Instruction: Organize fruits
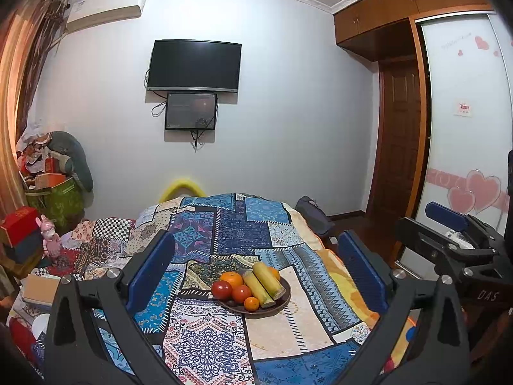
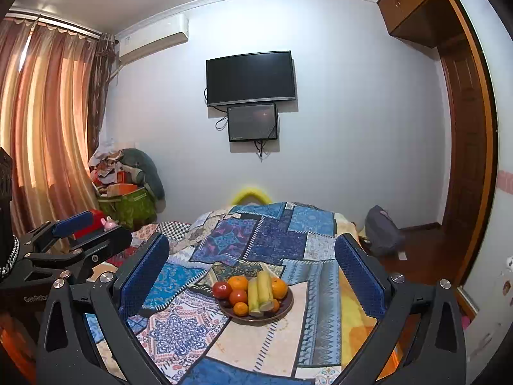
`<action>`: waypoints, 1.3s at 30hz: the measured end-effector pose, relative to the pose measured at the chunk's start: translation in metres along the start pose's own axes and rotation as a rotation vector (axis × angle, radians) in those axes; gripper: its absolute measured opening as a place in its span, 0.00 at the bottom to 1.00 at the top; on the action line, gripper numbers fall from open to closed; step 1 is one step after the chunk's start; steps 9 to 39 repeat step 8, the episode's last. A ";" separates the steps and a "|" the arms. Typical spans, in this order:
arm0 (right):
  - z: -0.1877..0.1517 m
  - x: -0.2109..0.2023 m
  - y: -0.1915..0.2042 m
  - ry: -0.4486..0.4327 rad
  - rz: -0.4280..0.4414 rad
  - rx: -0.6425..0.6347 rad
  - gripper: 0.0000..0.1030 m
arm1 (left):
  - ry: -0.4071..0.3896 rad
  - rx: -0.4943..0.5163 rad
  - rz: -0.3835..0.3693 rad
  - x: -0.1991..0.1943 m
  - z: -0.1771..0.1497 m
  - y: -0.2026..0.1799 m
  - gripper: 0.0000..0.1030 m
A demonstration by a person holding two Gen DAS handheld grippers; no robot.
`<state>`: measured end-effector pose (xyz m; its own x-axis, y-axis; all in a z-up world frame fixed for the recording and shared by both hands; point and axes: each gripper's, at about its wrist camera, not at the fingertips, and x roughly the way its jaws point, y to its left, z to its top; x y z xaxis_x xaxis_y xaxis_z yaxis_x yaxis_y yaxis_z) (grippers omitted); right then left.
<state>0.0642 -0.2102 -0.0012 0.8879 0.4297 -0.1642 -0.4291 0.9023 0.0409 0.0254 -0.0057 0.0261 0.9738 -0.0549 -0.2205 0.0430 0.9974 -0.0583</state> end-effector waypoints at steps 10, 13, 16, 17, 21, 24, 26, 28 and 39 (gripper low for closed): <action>0.001 0.002 0.002 0.001 0.006 -0.001 1.00 | 0.009 -0.004 0.001 0.001 -0.001 0.000 1.00; 0.001 0.002 0.002 0.001 0.006 -0.001 1.00 | 0.009 -0.004 0.001 0.001 -0.001 0.000 1.00; 0.001 0.002 0.002 0.001 0.006 -0.001 1.00 | 0.009 -0.004 0.001 0.001 -0.001 0.000 1.00; 0.001 0.002 0.002 0.001 0.006 -0.001 1.00 | 0.009 -0.004 0.001 0.001 -0.001 0.000 1.00; 0.001 0.002 0.002 0.001 0.006 -0.001 1.00 | 0.009 -0.004 0.001 0.001 -0.001 0.000 1.00; 0.001 0.002 0.002 0.001 0.006 -0.001 1.00 | 0.009 -0.004 0.001 0.001 -0.001 0.000 1.00; 0.001 0.002 0.002 0.001 0.006 -0.001 1.00 | 0.009 -0.004 0.001 0.001 -0.001 0.000 1.00; 0.001 0.002 0.002 0.001 0.006 -0.001 1.00 | 0.009 -0.004 0.001 0.001 -0.001 0.000 1.00; 0.001 0.002 0.002 0.001 0.006 -0.001 1.00 | 0.009 -0.004 0.001 0.001 -0.001 0.000 1.00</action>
